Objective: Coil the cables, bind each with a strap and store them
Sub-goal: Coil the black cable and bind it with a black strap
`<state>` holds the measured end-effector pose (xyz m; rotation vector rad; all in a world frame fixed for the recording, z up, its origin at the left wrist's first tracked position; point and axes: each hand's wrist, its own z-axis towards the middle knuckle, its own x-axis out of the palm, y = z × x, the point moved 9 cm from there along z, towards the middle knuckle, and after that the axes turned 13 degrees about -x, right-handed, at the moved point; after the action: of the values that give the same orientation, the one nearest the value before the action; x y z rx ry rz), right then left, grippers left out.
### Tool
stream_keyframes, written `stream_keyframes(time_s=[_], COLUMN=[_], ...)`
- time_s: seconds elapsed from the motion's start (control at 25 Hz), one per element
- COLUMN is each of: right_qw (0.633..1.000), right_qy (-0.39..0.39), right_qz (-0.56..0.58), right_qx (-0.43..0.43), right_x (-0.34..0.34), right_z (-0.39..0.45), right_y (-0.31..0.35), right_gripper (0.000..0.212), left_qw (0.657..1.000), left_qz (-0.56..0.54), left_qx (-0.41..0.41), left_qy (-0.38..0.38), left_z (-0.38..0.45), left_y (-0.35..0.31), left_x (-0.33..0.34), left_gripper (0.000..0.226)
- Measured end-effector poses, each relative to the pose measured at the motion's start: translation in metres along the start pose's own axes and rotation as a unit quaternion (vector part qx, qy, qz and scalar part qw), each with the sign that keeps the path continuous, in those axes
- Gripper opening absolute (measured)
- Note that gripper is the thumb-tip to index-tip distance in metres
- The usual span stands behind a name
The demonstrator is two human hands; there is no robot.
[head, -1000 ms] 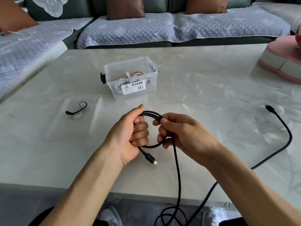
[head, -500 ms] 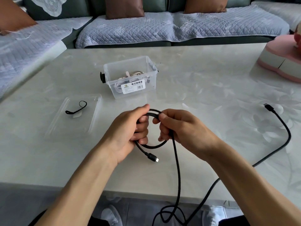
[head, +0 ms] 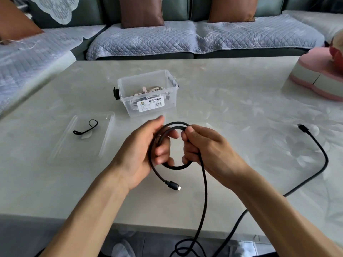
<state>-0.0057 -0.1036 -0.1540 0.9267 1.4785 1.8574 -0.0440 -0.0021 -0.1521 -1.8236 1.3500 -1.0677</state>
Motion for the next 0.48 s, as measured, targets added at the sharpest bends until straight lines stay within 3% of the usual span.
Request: stream_keyframes(time_s=[0.12, 0.24, 0.32, 0.4, 0.48], right_qw=[1.0, 0.999, 0.999, 0.994, 0.989], right_qy=[0.011, -0.023, -0.027, 0.029, 0.099], right_qz=[-0.026, 0.02, -0.011, -0.078, -0.067], right_qx=[-0.006, 0.031, 0.045, 0.068, 0.089], right_x=[0.006, -0.004, -0.012, -0.009, 0.003], right_z=[0.001, 0.001, 0.0, -0.002, -0.006], right_y=[0.001, -0.01, -0.017, -0.022, -0.025], right_gripper=[0.03, 0.036, 0.027, 0.032, 0.04], left_qw=[0.998, 0.991, 0.974, 0.953, 0.937], left_qz=[-0.009, -0.116, -0.215, -0.292, -0.333], left_qx=[-0.006, 0.024, 0.042, 0.067, 0.094], left_qy=[-0.061, -0.07, -0.053, -0.041, -0.046], left_z=[0.003, 0.011, 0.015, 0.016, 0.015], left_y=[0.0, -0.01, -0.02, -0.03, -0.032], left_x=[-0.004, -0.011, -0.019, -0.026, -0.032], left_gripper=[0.042, 0.042, 0.042, 0.041, 0.041])
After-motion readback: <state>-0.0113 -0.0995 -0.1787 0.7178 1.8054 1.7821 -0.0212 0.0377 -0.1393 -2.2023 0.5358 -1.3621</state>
